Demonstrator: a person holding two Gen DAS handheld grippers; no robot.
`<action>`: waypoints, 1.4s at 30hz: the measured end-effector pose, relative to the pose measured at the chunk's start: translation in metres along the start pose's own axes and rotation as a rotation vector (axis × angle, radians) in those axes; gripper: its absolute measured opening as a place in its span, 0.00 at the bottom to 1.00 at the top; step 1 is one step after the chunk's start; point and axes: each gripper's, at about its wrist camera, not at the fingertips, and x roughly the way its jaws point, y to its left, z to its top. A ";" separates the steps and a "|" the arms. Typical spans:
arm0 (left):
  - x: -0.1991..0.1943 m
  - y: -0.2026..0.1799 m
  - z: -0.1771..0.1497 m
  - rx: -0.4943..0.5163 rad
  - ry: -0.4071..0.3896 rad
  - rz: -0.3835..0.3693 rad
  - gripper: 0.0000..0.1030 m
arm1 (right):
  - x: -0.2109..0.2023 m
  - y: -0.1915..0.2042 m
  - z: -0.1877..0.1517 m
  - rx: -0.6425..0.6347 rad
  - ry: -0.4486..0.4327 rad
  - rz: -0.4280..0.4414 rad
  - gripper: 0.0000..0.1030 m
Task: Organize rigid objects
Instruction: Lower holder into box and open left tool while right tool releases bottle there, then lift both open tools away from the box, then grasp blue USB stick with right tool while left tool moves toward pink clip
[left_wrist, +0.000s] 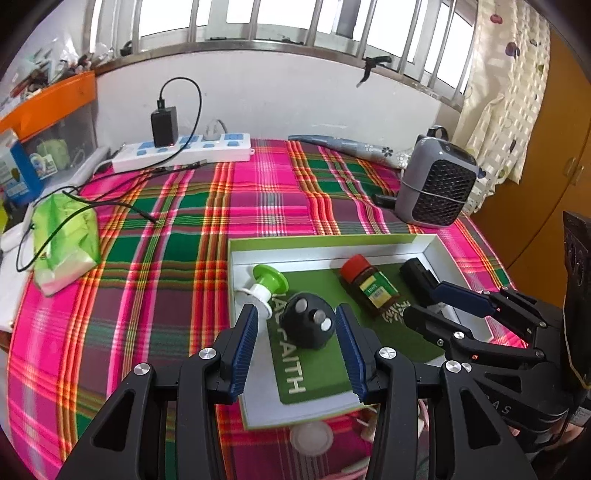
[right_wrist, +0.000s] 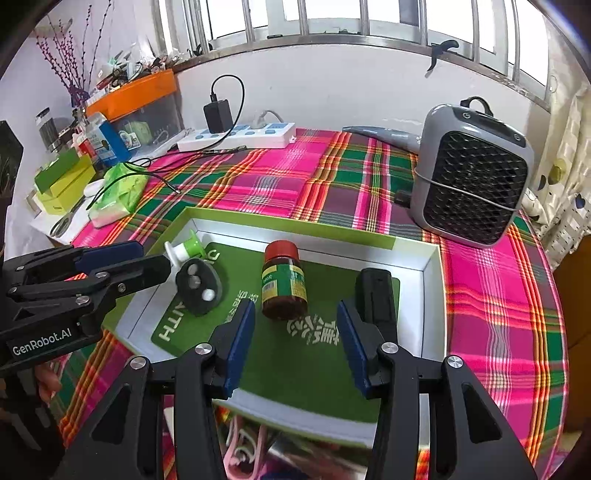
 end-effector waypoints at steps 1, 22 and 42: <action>-0.002 0.000 -0.001 0.000 -0.002 -0.001 0.42 | -0.002 0.000 -0.001 0.002 -0.002 0.000 0.46; -0.046 0.002 -0.045 -0.009 -0.029 -0.026 0.42 | -0.049 -0.002 -0.038 0.045 -0.051 0.004 0.46; -0.044 0.007 -0.093 -0.017 0.040 -0.135 0.42 | -0.063 0.005 -0.096 0.046 -0.003 0.020 0.46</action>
